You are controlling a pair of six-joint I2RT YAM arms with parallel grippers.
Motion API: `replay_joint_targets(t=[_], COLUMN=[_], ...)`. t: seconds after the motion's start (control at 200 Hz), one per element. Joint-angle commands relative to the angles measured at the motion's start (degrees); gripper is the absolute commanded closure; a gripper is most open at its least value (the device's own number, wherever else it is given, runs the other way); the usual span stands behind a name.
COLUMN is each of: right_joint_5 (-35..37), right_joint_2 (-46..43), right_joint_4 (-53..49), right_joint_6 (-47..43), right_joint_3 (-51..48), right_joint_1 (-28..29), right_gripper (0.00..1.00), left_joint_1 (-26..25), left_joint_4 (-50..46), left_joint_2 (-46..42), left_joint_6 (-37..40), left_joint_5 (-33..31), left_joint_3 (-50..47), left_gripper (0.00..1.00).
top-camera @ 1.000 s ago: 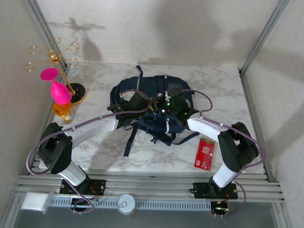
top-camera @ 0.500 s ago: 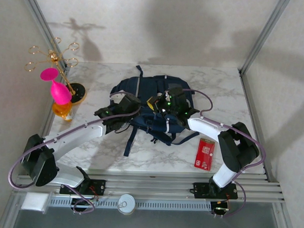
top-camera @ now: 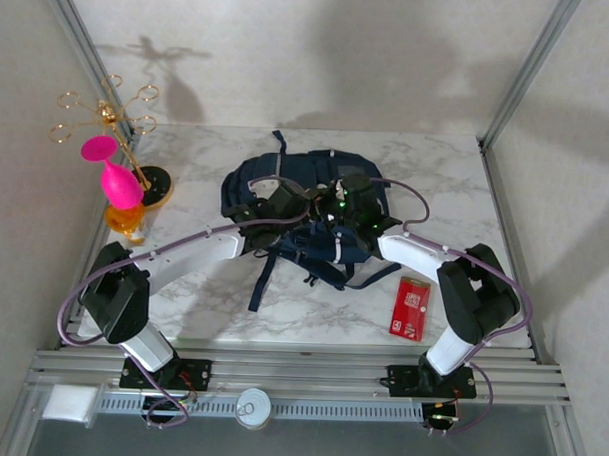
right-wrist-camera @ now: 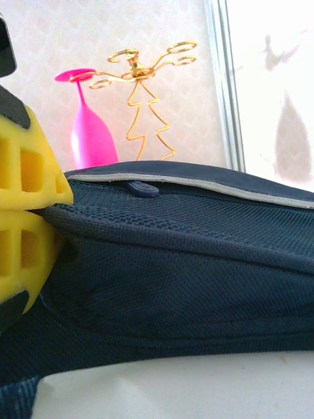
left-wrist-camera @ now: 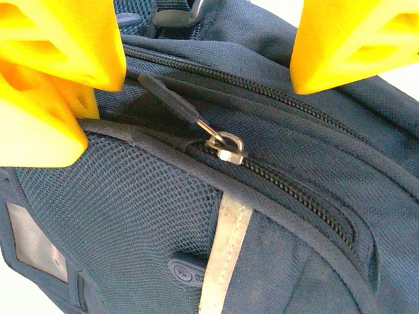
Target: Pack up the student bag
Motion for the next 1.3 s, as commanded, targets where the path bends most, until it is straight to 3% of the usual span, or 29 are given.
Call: replay_joint_targets(t=[0.0,0.09,0.22,0.581,0.851,1.061,1.292], right_joint_5=[-3.76,-4.11,-4.03,-3.14,-2.73,-2.93,-2.93], right_joint_2=[-3.32,-3.27,-3.98,-4.01,-3.93,-3.25,-2.87], right_joint_4=[9.71,10.74,11.93,10.42,8.78,8.81,8.53], right_joint_6=[1.36,2.18,3.33,1.23,-0.04,0.12,0.22], right_joint_3=[-0.12,-0.74,-2.0,-1.14,-0.26,0.3,0.69], right_joint_1=[0.88,0.94,0.63,0.3,0.26,0.29,0.26], right_gripper=[1.0,1.0,1.0,1.0,1.0,1.0,1.0], left_joint_1=[1.27,2.07,4.36,4.73,2.88,3.06,4.31], left_joint_4=[1.34,-0.76,0.14,-3.27,4.99,3.86,5.06], left_joint_2=[3.23,3.36,0.02,-13.4,-12.27,-8.82,-4.37], left_joint_6=[-1.69,-5.53,-9.4,-8.63,6.57,17.33,19.81], left_joint_5=[-3.93,-8.54,-9.63,-10.82,1.06,4.71,4.81], left_joint_3=[2.42,0.7,-4.91,-12.63,-9.94,-6.03,-3.61], left_gripper=[0.33,0.32,0.31,0.28,0.35,0.38,0.46])
